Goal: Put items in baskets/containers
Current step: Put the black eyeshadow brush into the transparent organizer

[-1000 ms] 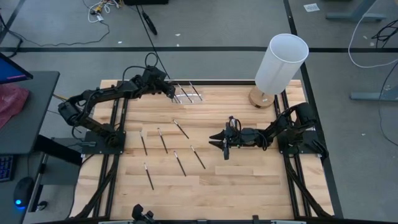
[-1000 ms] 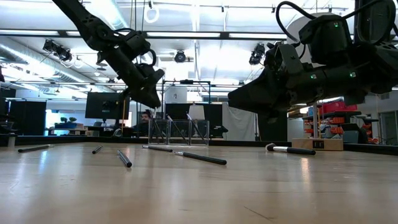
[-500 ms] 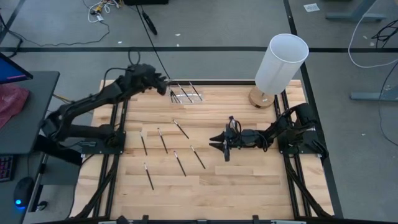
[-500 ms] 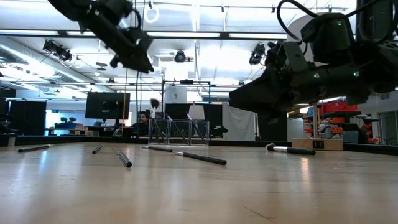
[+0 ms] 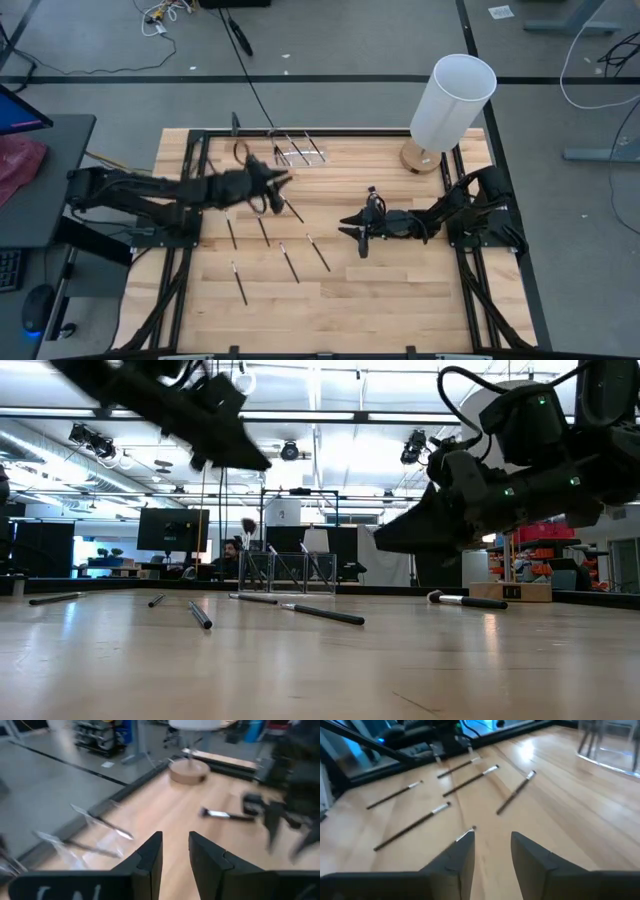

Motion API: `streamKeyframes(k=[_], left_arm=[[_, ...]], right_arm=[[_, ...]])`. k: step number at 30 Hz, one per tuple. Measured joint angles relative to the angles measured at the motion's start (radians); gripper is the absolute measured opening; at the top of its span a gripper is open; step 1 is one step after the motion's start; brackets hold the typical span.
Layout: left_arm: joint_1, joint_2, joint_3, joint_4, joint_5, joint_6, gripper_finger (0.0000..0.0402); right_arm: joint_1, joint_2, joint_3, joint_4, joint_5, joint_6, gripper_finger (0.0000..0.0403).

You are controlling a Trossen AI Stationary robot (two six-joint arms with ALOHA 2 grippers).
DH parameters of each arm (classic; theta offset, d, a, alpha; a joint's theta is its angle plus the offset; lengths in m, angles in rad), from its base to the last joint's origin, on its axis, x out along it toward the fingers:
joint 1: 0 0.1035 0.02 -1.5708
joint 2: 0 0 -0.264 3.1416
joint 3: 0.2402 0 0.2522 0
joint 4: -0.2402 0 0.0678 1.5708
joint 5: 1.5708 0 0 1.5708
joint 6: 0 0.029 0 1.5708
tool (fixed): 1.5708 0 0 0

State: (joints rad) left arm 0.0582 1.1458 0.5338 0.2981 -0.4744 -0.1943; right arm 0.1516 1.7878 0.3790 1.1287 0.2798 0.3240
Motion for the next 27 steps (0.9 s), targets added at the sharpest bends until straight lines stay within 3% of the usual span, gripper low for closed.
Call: streamKeyframes(k=[6, 9, 13, 20, 27], left_arm=[[-0.103, 0.076, -0.207, 0.355, -0.004, -0.112, 0.0089], [-0.136, 0.121, -0.255, 0.447, -0.007, -0.144, 0.0089], [-0.181, 0.19, -0.261, 0.477, -0.045, -0.159, 0.0089], [-0.238, 0.328, -0.261, 0.509, -0.181, -0.209, 0.0089], [-0.244, 0.429, -0.258, 0.58, -0.21, -0.243, 0.0089]], right_arm=[[0.001, -0.19, 0.019, -0.388, 0.021, 0.044, 0.0147], [0.001, -0.288, 0.054, -0.607, 0.077, 0.068, 0.0157], [0.007, -0.325, 0.118, -0.717, 0.099, 0.087, 0.0169], [0.079, -0.206, 0.253, -0.748, 0.076, 0.075, 0.0191], [0.119, 0.029, 0.423, -0.748, 0.075, 0.059, 0.0203]])
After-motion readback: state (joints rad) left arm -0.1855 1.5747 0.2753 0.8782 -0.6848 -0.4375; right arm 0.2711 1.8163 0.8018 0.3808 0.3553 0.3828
